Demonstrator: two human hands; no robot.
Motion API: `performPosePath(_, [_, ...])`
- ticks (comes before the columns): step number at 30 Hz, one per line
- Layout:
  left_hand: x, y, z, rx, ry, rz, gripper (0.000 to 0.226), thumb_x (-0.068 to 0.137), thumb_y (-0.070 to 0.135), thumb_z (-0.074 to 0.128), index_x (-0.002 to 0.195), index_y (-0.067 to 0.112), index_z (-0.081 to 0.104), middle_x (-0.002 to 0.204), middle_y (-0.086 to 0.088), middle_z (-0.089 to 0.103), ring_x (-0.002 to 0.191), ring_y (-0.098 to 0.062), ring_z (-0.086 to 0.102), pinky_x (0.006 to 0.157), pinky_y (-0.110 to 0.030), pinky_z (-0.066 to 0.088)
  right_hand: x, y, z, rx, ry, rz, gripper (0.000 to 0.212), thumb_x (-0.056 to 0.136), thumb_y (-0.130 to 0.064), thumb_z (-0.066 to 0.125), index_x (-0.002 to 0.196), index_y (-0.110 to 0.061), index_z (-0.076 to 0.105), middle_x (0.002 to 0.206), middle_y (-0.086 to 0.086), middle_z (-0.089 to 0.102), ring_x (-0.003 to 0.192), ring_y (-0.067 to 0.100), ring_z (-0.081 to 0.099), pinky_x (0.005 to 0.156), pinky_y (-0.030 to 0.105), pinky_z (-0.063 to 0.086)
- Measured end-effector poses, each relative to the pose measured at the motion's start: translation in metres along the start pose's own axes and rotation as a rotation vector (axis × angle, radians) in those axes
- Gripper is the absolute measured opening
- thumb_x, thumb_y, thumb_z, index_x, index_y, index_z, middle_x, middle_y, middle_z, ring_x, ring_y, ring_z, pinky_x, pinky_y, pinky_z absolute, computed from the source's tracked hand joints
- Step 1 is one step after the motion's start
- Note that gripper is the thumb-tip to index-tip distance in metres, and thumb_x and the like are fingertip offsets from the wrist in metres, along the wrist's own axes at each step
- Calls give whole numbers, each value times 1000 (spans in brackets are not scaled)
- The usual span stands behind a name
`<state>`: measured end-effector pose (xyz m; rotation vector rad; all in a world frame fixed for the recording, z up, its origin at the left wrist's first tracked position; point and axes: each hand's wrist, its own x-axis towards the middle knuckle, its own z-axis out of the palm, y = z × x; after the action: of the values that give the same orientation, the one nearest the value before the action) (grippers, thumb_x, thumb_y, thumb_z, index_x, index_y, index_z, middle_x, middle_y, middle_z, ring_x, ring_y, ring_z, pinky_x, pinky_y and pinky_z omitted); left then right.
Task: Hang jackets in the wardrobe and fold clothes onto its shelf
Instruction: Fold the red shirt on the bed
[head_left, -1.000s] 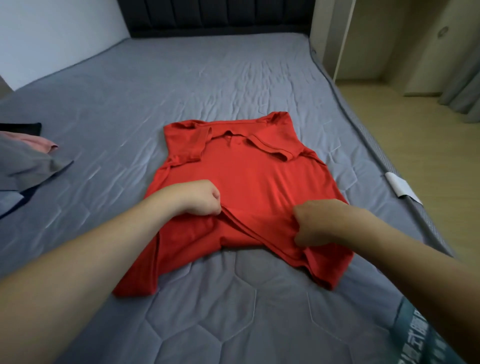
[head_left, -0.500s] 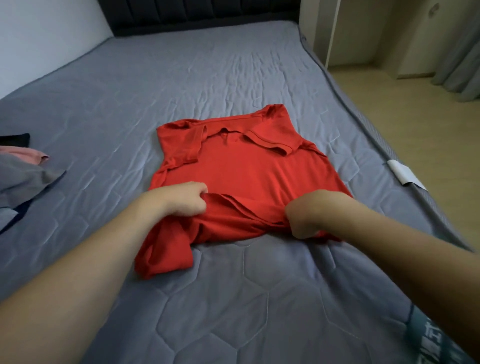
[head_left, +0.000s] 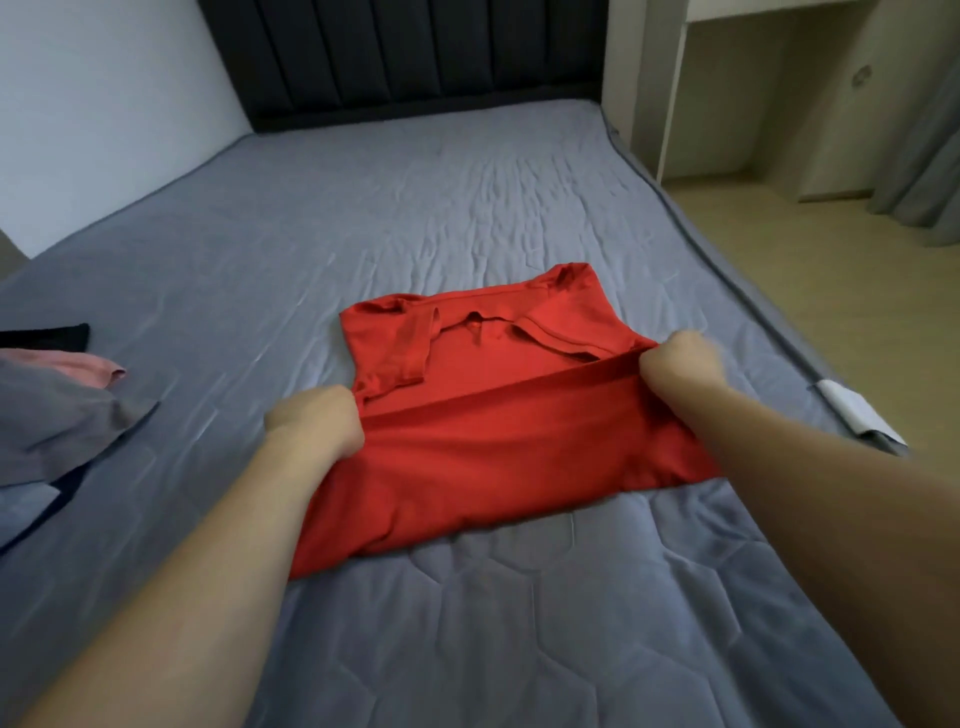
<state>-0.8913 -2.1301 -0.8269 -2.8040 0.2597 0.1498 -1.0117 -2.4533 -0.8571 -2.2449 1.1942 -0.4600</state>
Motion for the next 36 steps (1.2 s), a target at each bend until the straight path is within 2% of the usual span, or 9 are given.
performPosePath(6, [47, 11, -1, -394, 248, -31, 31, 87, 10, 46, 115, 5, 57, 120, -24, 62, 112, -39, 59, 90, -41, 47, 42, -39, 4, 357, 165, 178, 35, 80, -24, 45, 98, -2, 66, 105, 22, 67, 96, 39, 63, 84, 41, 51])
performPosePath(9, [88, 10, -18, -399, 434, -59, 28, 85, 13, 46, 109, 7, 60, 112, -21, 65, 106, -38, 62, 89, -41, 42, 73, -68, 5, 324, 233, 148, 44, 86, -32, 40, 111, -4, 63, 116, 20, 64, 107, 38, 60, 94, 44, 47])
performPosePath(14, [164, 26, -41, -223, 625, -11, 44, 85, 37, 41, 101, 6, 67, 103, -17, 66, 98, -34, 59, 88, -42, 35, 132, -97, 29, 246, 240, 140, 35, 93, -11, 42, 125, -2, 53, 129, 18, 57, 117, 37, 54, 98, 42, 43])
performPosePath(20, [223, 70, 24, -274, 444, 27, 45, 93, 38, 39, 127, 12, 51, 134, -15, 45, 129, -32, 35, 113, -62, 6, 165, -66, 100, 106, 208, 117, 33, 97, -16, 43, 118, 6, 56, 125, 29, 57, 118, 42, 54, 97, 45, 42])
performPosePath(26, [238, 75, 51, -356, 494, 2, 48, 96, 40, 31, 137, 19, 45, 148, -10, 36, 141, -28, 21, 110, -65, -11, 167, -63, 131, 7, 418, 78, 40, 96, -23, 44, 130, -1, 44, 138, 23, 39, 129, 41, 35, 105, 47, 26])
performPosePath(29, [221, 80, 43, -308, 604, 66, 54, 99, 38, 32, 147, 13, 37, 158, -12, 25, 148, -30, 11, 114, -59, -12, 134, -76, 125, 29, 474, -271, 48, 92, -25, 45, 138, -14, 42, 144, 15, 33, 131, 35, 32, 108, 43, 18])
performPosePath(32, [201, 75, 53, -311, 645, 180, 60, 100, 47, 25, 153, 17, 26, 162, -10, 14, 150, -29, 4, 116, -52, -11, 101, -77, 135, -177, 146, -851, 50, 95, -47, 34, 141, -30, 44, 151, 5, 35, 139, 24, 29, 112, 41, 12])
performPosePath(34, [191, 59, 68, -397, 496, 200, 63, 98, 54, 16, 154, 25, 19, 163, -4, 9, 150, -23, 2, 118, -49, -4, 101, -72, 141, -329, -185, -845, 53, 97, -57, 20, 147, -42, 27, 159, -2, 21, 147, 17, 11, 117, 42, 1])
performPosePath(36, [188, 43, 78, -479, 294, 169, 65, 96, 58, 14, 155, 29, 11, 164, 2, 3, 150, -16, -2, 120, -47, 0, 113, -69, 145, -365, -309, -656, 58, 95, -60, 17, 151, -44, 14, 162, 1, 6, 149, 19, -1, 119, 41, -6])
